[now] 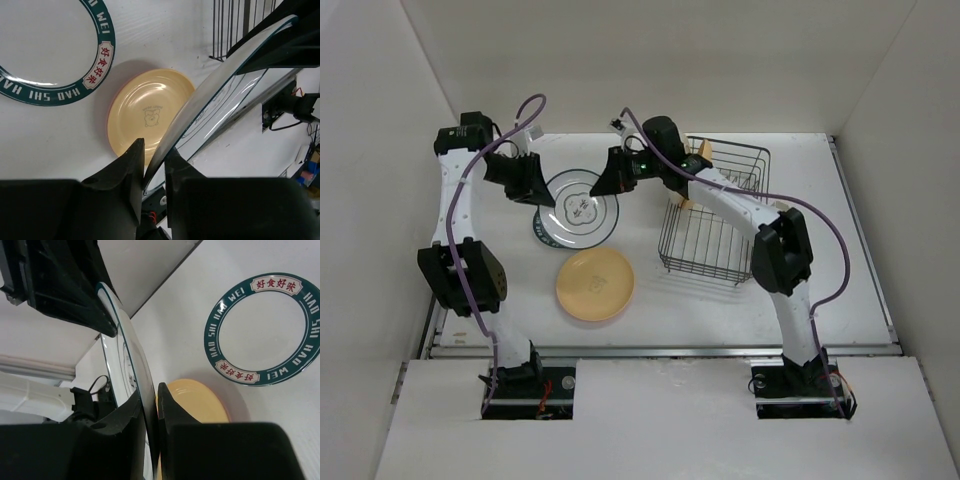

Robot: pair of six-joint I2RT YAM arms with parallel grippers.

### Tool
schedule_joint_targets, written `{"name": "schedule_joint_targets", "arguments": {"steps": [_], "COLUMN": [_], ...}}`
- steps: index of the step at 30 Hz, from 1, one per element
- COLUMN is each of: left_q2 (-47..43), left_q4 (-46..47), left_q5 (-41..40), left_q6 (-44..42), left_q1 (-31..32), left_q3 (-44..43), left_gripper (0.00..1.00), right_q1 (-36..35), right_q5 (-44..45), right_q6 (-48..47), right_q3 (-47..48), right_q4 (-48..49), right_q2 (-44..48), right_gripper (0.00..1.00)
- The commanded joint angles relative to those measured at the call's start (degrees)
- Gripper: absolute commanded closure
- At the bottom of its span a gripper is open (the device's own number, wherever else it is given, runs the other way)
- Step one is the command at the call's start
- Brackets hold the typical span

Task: Unload the plates from the dish rack

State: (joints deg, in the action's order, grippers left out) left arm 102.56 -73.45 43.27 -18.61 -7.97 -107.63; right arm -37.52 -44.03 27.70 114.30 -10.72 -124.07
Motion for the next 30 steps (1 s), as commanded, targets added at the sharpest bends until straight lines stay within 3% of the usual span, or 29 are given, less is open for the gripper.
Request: {"name": "schedule_joint_targets", "arguments": {"steps": [1,3,4,5,6,7,10,15,18,23,30], "left_q2": [-1.0,-1.6,-2.1,-2.6,-2.6,-2.6,-1.9,0.3,4.2,12.9,21.1], "left_q4": [-0.9,-0.9,-0.9,0.1,0.6,0.6,2.2,8.0,10.6,11.8,11.8], "left_q5": [-1.4,-0.7,-0.7,-0.7,-2.8,-3.4,-3.4,-3.4,-8.5,-10.6,-13.4], "left_q6": [1.7,1.7,2.3,3.1,5.4,6.5,9.5,14.5,17.4,19.4,19.2], "left_q1": [0.8,0.8,0.8,0.8,0.2,-0.5,-2.7,-5.8,-5.8,-5.8,-5.3], "left_q3": [0.0,0.0,-0.6,-0.6,-1.3,-2.0,-2.7,-1.0,-0.5,-5.1,-7.5], "left_gripper": [1.0,1.0,1.0,1.0,1.0,1.0,1.0,1.0,1.0,1.0,1.0], "right_q1": [-3.3,-3.3,-3.3,-3.3,-3.3,-3.3,-2.7,-2.2,-2.2,-2.2,-0.8], "right_q5": [0.3,1.5,2.4,3.2,4.6,5.6,10.4,33.1,49.5,58.3,73.4], "right_q6": [2.2,2.2,1.5,1.0,0.9,0.3,-1.0,-4.0,-4.0,-7.8,-4.9], "right_q3": [3.0,3.0,3.6,4.3,4.8,5.7,6.7,7.9,10.8,9.5,4.1], "right_q4": [6.7,5.7,4.3,3.4,1.6,0.5,-2.8,-9.8,-17.0,-20.9,-26.7], "right_q2": [2.3,2.3,2.3,1.8,1.8,1.8,2.4,8.2,9.6,13.9,21.2], "right_gripper": [1.0,0.96,0.88,0.76,0.48,0.37,0.26,0.21,0.19,0.19,0.15]}}
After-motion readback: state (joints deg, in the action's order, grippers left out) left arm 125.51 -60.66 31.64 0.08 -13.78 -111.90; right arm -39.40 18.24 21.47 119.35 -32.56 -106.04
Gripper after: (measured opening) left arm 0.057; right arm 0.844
